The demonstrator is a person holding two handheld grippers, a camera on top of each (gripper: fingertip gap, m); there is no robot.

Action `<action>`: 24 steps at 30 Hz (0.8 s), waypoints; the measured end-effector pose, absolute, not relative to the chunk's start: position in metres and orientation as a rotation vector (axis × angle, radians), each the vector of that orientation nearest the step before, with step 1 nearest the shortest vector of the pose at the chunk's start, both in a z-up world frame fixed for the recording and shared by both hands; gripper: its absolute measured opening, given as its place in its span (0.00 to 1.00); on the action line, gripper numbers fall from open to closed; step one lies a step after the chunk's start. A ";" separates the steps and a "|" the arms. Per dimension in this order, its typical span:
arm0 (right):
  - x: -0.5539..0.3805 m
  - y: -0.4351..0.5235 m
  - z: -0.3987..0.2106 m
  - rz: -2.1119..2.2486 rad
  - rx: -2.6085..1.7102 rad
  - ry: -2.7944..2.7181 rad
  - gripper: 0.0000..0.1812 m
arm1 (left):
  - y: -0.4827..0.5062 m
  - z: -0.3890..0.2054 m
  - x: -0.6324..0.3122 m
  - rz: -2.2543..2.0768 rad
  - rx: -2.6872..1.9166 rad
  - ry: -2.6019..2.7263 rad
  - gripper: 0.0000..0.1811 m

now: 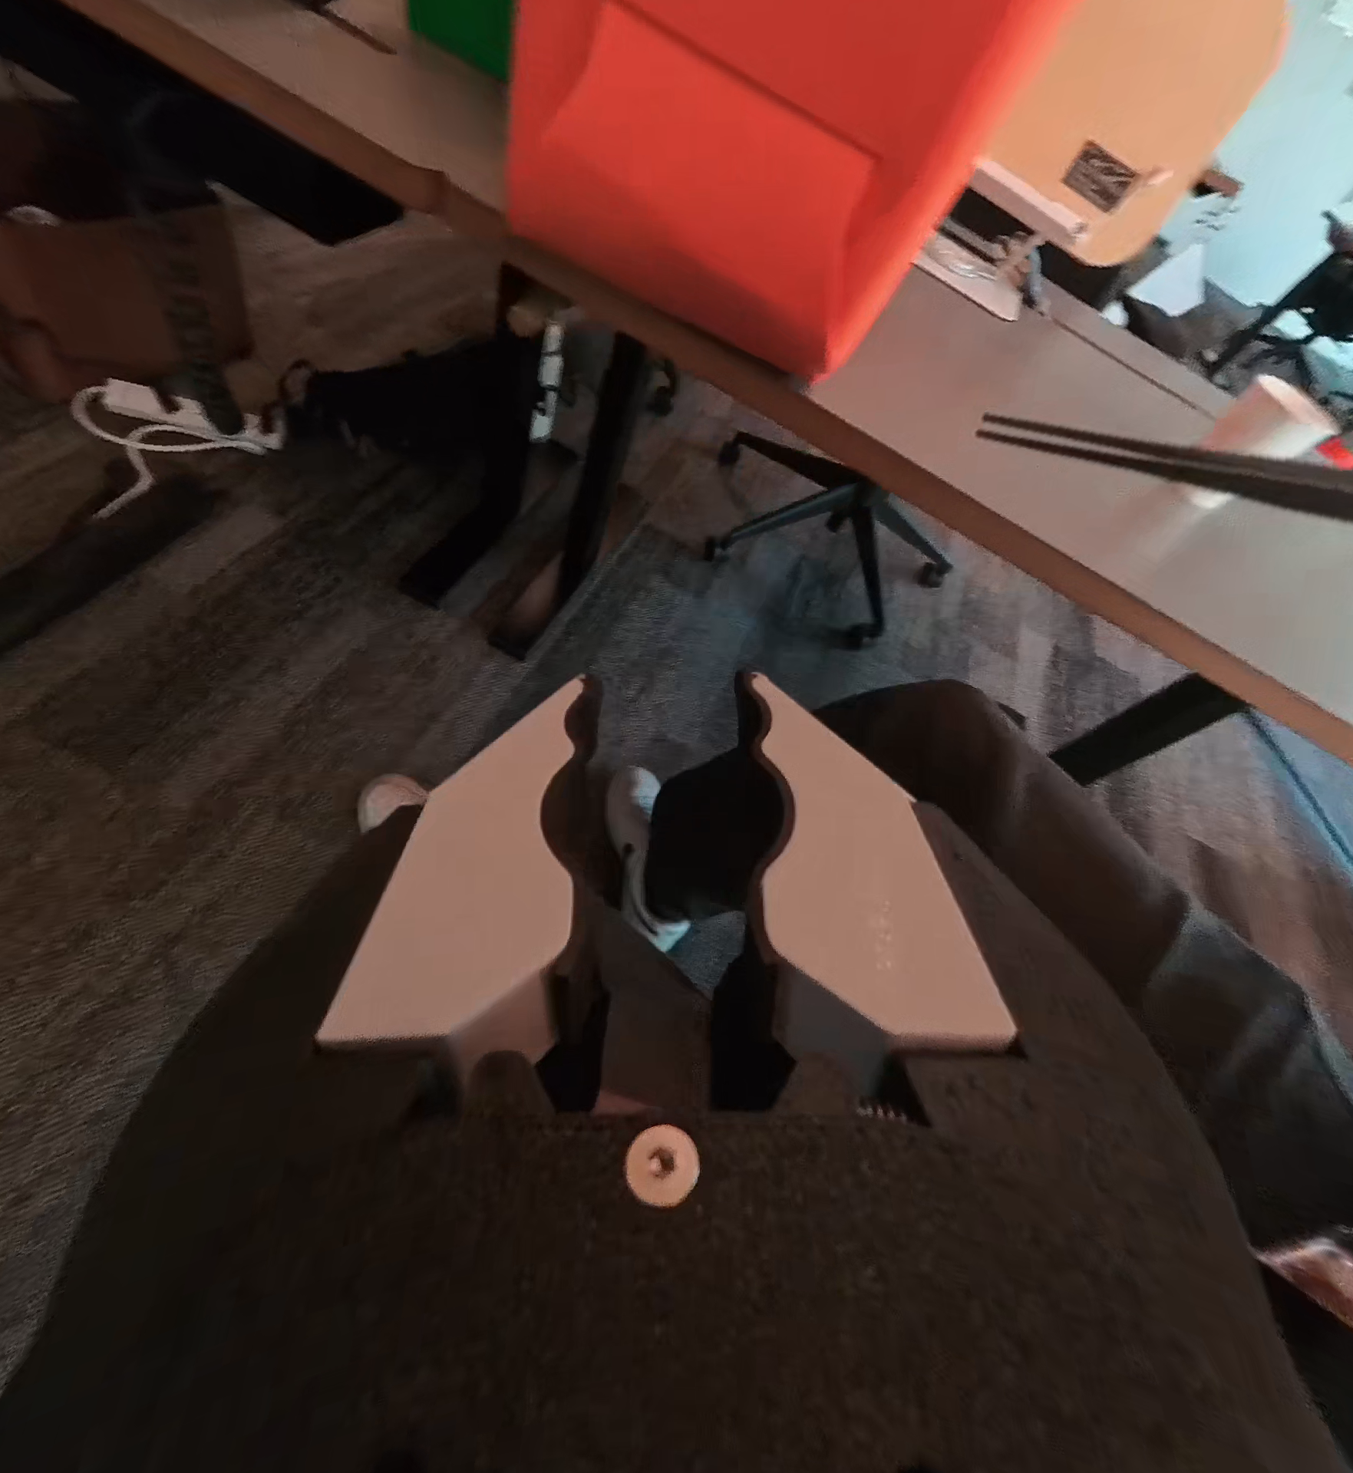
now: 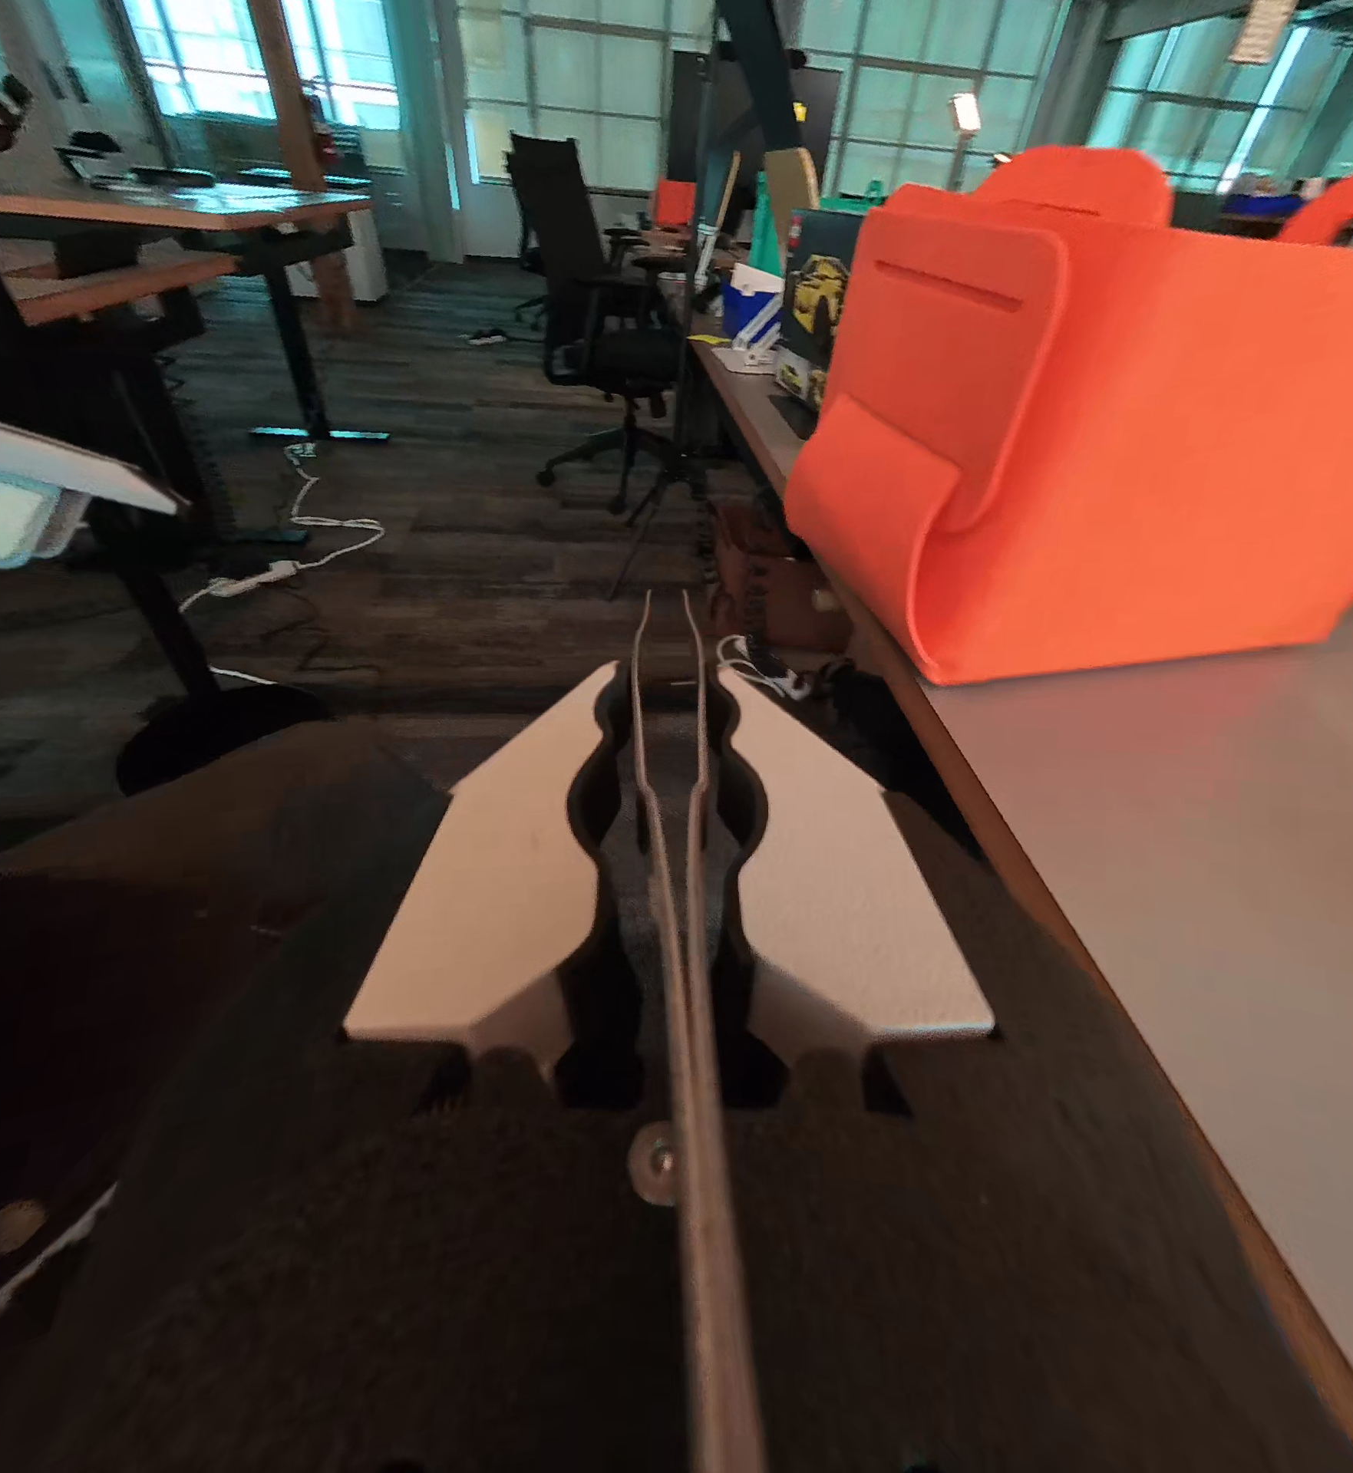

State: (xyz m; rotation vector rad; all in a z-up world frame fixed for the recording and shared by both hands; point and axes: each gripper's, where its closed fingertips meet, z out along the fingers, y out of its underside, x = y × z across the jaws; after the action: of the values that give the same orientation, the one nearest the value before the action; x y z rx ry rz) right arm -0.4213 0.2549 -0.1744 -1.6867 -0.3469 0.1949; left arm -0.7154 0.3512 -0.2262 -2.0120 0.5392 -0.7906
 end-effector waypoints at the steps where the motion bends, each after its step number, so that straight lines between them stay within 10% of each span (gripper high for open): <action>1: -0.426 0.277 -0.175 0.216 -1.682 -0.366 0.09 | 0.364 -0.229 -0.727 -0.750 -2.011 0.530 0.19; 24: -0.569 0.595 -0.175 0.292 -1.591 -0.595 0.09 | 0.566 -0.259 -0.869 -0.484 -2.124 0.488 0.19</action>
State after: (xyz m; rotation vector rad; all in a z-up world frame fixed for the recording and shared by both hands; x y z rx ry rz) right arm -0.5686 0.5947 -0.1755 -1.5907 -0.5945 0.2924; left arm -0.8694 0.5663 -0.2590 -2.1241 0.4879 -0.4840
